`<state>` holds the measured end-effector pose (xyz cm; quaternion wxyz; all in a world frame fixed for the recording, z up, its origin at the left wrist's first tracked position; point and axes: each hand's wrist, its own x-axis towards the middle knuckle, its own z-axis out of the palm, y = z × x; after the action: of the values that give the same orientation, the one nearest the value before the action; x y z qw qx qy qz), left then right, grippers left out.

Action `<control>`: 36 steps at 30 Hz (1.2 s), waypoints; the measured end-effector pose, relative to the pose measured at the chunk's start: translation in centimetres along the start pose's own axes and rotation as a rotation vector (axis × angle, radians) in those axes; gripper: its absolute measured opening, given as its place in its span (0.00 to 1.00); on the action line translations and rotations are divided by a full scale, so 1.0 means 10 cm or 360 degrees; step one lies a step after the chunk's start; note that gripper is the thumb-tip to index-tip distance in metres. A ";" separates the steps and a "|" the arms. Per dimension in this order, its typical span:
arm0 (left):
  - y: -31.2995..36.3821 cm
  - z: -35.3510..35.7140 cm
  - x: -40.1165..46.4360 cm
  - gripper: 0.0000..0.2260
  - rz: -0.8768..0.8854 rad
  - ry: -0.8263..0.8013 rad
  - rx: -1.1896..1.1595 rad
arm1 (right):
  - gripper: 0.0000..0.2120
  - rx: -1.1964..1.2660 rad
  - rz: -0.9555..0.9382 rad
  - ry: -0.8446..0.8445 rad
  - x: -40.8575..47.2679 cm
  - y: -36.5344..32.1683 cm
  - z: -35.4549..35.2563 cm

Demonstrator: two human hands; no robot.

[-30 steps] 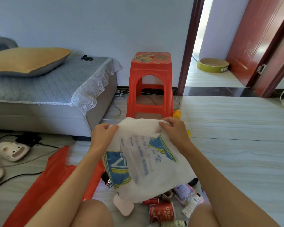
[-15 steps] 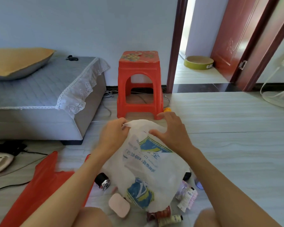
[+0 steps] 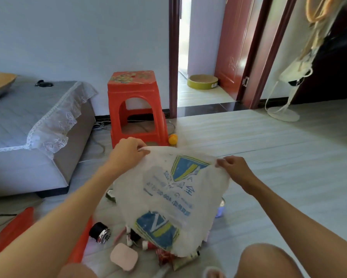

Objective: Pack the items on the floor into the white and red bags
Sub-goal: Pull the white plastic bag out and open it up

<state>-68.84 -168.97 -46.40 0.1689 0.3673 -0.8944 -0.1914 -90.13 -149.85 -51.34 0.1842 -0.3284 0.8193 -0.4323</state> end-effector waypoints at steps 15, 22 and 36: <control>0.89 1.94 0.03 0.08 -0.0069 -0.0291 -0.0360 | 0.11 -0.0576 0.0190 0.0493 0.22 1.33 -1.13; 1.13 3.07 0.19 0.09 -0.0056 -0.0456 -0.0197 | 0.12 -0.1039 0.0282 0.0513 0.55 2.26 -1.15; 1.15 3.72 0.57 0.07 -0.0082 -0.0162 -0.0156 | 0.33 -0.1407 -0.0240 -0.0125 -0.04 3.46 0.10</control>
<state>-95.93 -157.43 -72.49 0.1359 0.3713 -0.8816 -0.2576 -102.36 -135.89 -80.61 0.0251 -0.4504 0.8915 -0.0403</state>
